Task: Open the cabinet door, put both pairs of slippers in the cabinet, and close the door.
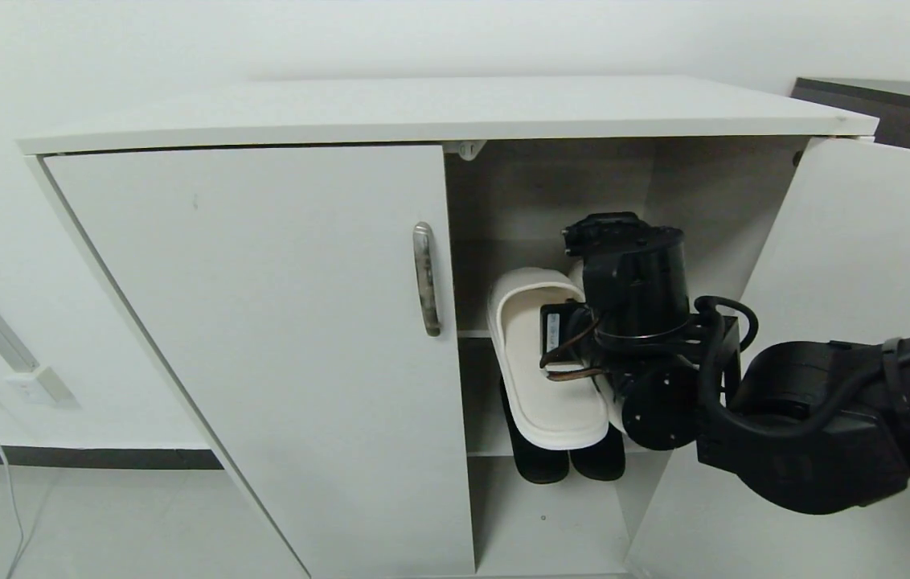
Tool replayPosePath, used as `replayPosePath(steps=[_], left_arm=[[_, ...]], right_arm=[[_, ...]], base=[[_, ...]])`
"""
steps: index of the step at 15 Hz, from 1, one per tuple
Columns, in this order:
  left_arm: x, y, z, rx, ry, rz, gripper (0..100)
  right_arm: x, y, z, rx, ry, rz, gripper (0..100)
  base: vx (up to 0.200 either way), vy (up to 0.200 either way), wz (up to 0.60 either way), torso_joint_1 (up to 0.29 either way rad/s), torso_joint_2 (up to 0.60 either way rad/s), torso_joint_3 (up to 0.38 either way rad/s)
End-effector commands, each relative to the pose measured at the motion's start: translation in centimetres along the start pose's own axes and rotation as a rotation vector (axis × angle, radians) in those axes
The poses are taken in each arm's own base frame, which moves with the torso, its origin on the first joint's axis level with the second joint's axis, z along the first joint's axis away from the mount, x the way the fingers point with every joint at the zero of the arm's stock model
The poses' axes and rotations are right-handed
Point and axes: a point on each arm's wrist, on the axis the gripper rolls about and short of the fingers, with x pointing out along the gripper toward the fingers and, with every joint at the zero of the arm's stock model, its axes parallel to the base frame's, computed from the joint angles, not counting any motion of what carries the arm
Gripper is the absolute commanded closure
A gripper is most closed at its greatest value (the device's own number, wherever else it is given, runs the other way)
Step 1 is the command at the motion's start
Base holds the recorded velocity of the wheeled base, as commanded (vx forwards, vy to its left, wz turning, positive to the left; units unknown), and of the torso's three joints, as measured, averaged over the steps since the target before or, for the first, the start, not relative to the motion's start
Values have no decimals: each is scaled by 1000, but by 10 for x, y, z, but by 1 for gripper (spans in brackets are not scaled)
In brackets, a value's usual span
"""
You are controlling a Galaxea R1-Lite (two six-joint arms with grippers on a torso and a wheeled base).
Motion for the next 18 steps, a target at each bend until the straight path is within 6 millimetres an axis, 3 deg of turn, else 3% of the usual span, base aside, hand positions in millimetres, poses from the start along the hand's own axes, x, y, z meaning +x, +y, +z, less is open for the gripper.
replayPosePath(steps=[1, 3, 12, 18], left_arm=[[0, 0, 0, 0, 0, 0, 100], [0, 0, 0, 0, 2, 0, 100], [0, 0, 0, 4, 2, 0, 100], [0, 0, 0, 4, 0, 0, 100]], right_arm=[[10, 2, 0, 1, 7, 29, 100], [14, 1, 2, 5, 14, 67, 100], [76, 0, 20, 21, -3, -19, 100], [93, -7, 28, 25, -34, -61, 100]], base=[[0, 0, 0, 0, 0, 0], [0, 0, 0, 0, 0, 0], [0, 0, 0, 0, 0, 0], [0, 0, 0, 0, 0, 0]])
